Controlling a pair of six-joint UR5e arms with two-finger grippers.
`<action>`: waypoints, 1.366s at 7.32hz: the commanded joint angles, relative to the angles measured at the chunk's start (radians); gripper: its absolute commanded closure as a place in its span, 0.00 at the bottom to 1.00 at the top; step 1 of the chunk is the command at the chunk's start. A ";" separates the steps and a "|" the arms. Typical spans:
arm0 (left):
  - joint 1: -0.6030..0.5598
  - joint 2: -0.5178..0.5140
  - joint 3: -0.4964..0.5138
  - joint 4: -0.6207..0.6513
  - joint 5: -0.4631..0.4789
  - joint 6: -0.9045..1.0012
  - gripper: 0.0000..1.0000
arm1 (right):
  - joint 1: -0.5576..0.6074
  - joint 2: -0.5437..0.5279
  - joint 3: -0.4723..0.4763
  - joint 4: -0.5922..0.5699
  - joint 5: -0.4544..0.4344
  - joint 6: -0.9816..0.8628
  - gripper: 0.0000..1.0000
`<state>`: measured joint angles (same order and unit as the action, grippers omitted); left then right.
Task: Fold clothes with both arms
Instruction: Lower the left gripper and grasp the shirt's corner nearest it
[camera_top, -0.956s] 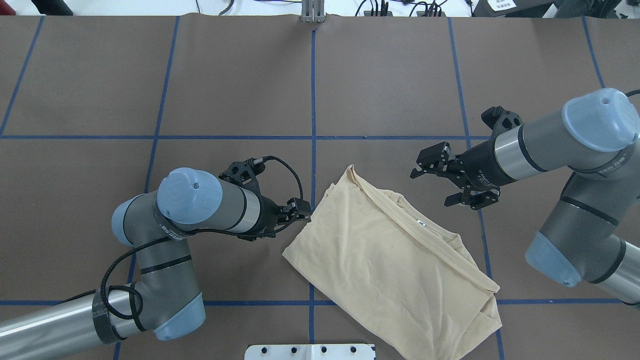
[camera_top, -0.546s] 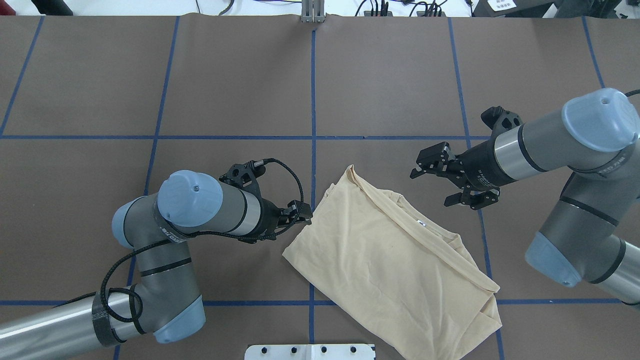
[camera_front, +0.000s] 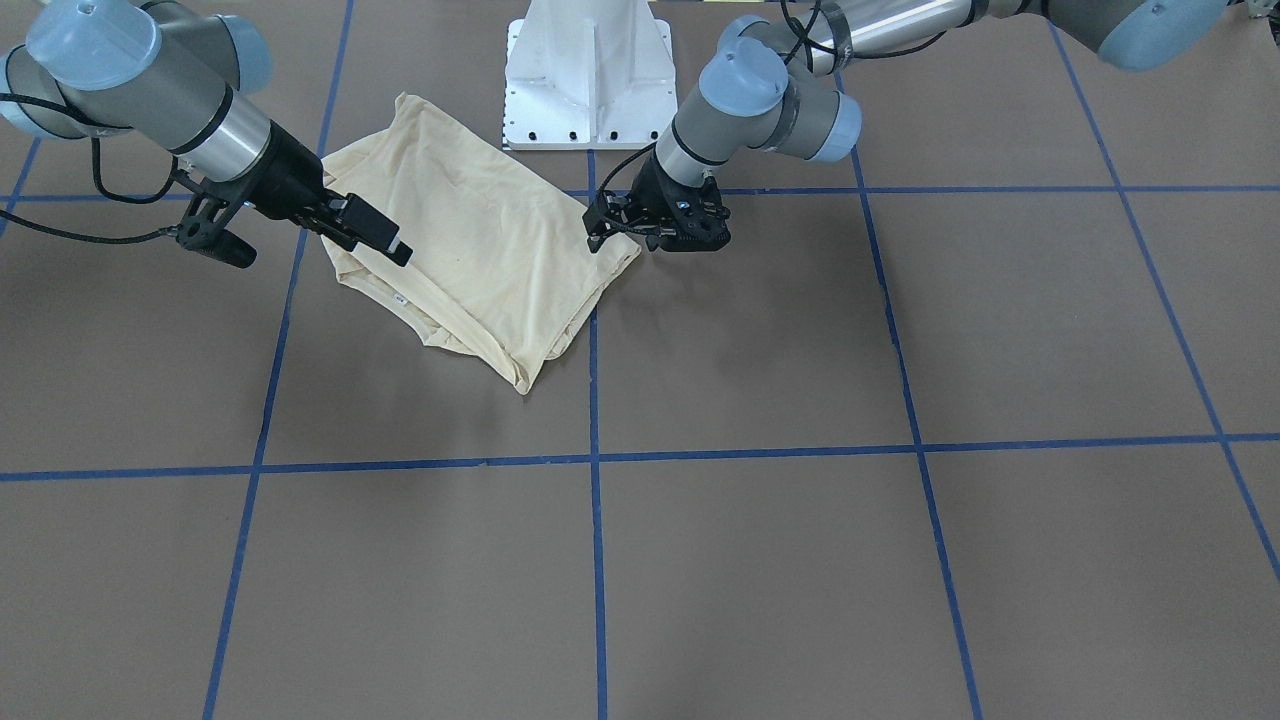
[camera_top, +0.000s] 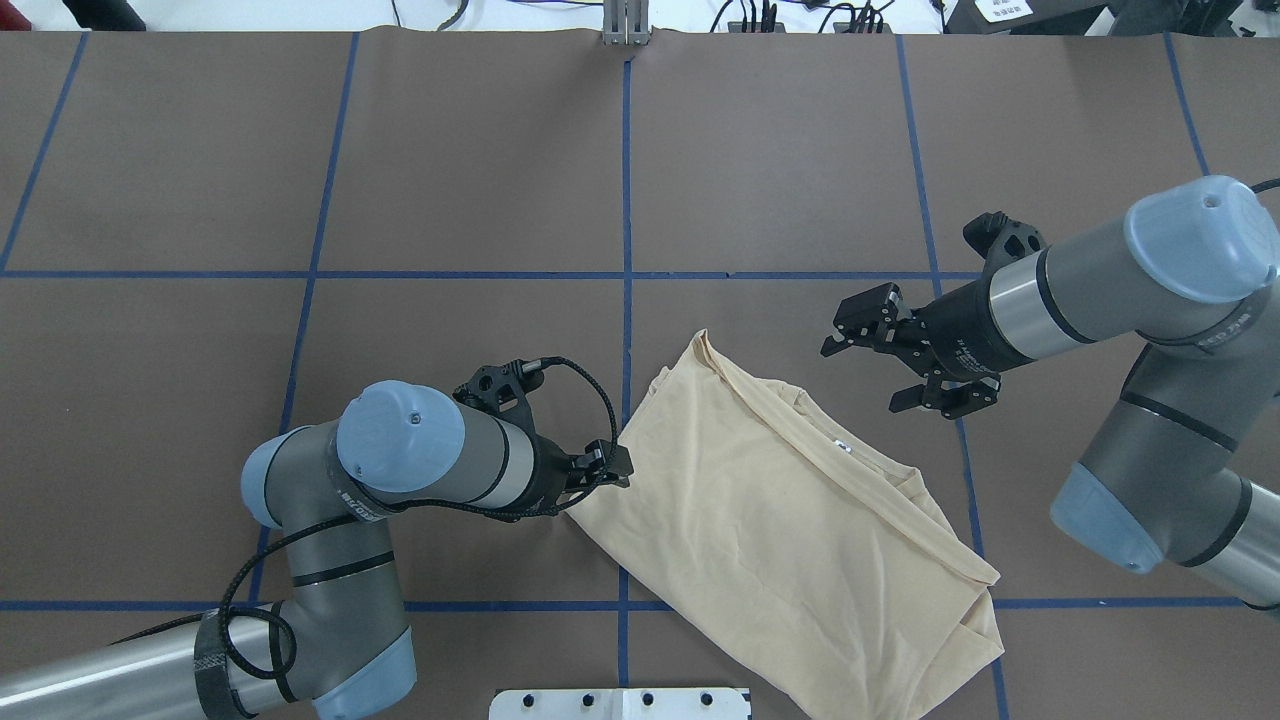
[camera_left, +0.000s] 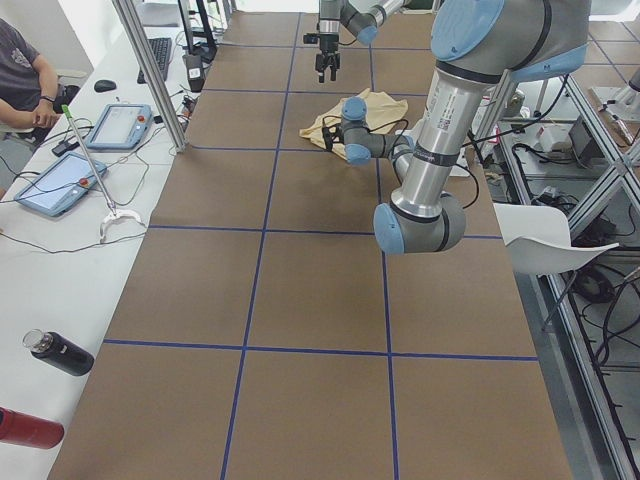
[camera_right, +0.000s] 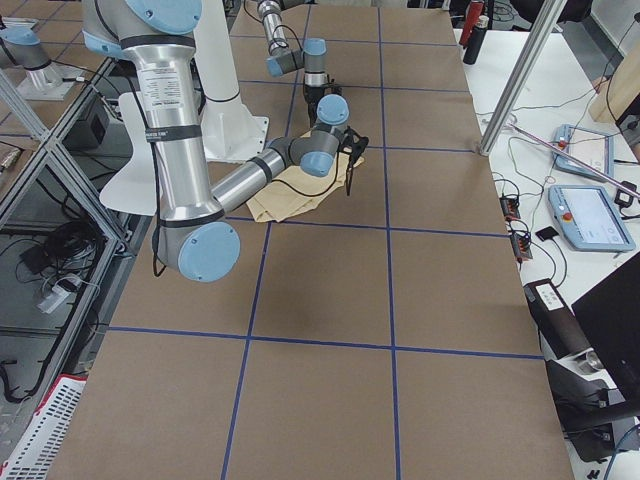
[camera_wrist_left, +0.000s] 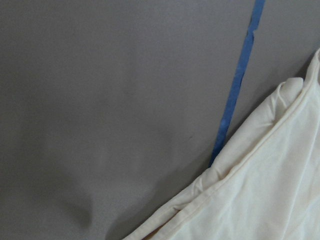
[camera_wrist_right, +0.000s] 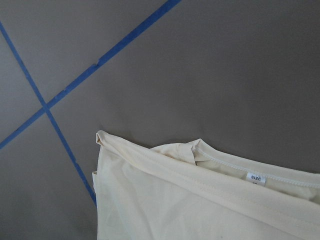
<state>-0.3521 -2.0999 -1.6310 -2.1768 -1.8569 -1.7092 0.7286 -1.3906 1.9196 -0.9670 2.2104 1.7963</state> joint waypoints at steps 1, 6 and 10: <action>0.005 -0.002 0.011 0.000 0.007 0.000 0.05 | 0.000 -0.001 -0.001 0.001 0.000 0.000 0.00; 0.005 -0.006 0.014 0.002 0.002 0.002 0.30 | 0.008 -0.001 -0.005 -0.001 0.002 -0.002 0.00; 0.005 -0.006 0.016 0.003 0.002 0.003 0.29 | 0.011 -0.001 -0.008 -0.001 0.002 -0.002 0.00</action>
<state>-0.3467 -2.1073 -1.6167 -2.1738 -1.8545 -1.7070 0.7387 -1.3913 1.9127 -0.9668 2.2120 1.7947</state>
